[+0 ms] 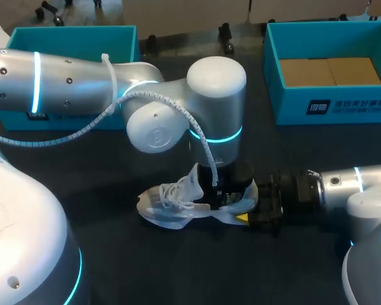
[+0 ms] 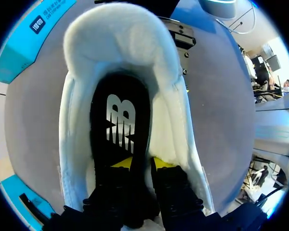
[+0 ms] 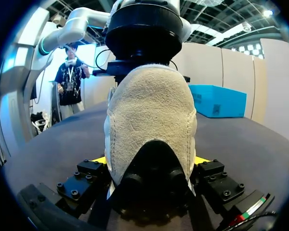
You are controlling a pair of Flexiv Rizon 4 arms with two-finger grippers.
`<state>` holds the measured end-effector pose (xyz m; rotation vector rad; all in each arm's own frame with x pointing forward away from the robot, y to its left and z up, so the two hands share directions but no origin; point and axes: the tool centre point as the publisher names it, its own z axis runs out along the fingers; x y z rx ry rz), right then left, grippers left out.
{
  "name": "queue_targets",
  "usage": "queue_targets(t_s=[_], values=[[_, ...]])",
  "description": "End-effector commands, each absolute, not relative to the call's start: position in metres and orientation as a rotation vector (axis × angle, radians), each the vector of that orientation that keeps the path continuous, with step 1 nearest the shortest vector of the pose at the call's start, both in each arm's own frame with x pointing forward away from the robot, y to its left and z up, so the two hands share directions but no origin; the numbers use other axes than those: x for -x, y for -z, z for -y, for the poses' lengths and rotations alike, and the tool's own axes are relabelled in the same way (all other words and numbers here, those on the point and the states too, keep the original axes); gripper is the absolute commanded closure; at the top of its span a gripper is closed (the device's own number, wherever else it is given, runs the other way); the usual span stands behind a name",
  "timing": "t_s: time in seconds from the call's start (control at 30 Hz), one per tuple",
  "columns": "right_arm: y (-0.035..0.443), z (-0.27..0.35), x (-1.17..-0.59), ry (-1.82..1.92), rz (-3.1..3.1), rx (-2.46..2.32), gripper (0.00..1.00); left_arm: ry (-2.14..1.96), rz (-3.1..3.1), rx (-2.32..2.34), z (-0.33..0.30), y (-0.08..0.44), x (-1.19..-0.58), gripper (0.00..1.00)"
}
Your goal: Take the shoe out of the shoebox, open the shoe tongue, remove and reinsert the insole, then place the shoe into the shoebox
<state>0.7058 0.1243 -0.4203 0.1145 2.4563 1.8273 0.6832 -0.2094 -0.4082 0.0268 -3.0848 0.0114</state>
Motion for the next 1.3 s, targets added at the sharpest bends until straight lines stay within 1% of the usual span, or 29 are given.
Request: queue_targets(t_s=[0.03, 0.13, 0.33, 0.53, 0.8, 0.87, 0.93, 0.97, 1.0, 1.03, 1.3], values=[[0.417, -0.126, -0.706, -1.823, -2.461, -0.117, 1.00, -0.007, 3.131, -0.051, 0.217, 0.425, -0.682, 0.73], [0.417, -0.126, -0.706, -1.823, -2.461, -0.117, 1.00, -0.013, 3.156, -0.075, 0.220, 0.431, -0.687, 0.77], [0.417, -0.126, -0.706, -1.823, -2.461, -0.117, 1.00, -0.020, 3.210, -0.105, 0.223, 0.436, -0.703, 0.71], [0.417, -0.126, -0.706, -1.823, -2.461, -0.117, 1.00, -0.013, 3.238, -0.138, 0.224, 0.441, -0.715, 0.76], [0.417, -0.126, -0.706, -1.823, -2.461, -0.117, 1.00, -0.003, 3.291, -0.152, 0.223, 0.443, -0.719, 0.75], [0.417, -0.126, -0.706, -1.823, -2.461, -0.117, 1.00, -0.003, 3.305, -0.158, 0.224, 0.445, -0.720, 0.78], [0.417, -0.126, -0.706, -1.823, -2.461, -0.117, 1.00, -0.010, 3.321, -0.177, 0.225, 0.446, -0.722, 0.86], [0.417, -0.126, -0.706, -1.823, -2.461, -0.117, 1.00, -0.010, 3.323, -0.179, 0.225, 0.445, -0.723, 0.94], [0.417, -0.126, -0.706, -1.823, -2.461, -0.117, 1.00, -0.007, 3.331, -0.186, 0.225, 0.445, -0.724, 0.98], [0.417, -0.126, -0.706, -1.823, -2.461, -0.117, 1.00, -0.008, 3.346, -0.197, 0.225, 0.444, -0.726, 1.00], [0.417, -0.126, -0.706, -1.823, -2.461, -0.117, 1.00, -0.019, 3.334, -0.234, 0.223, 0.434, -0.736, 1.00]])
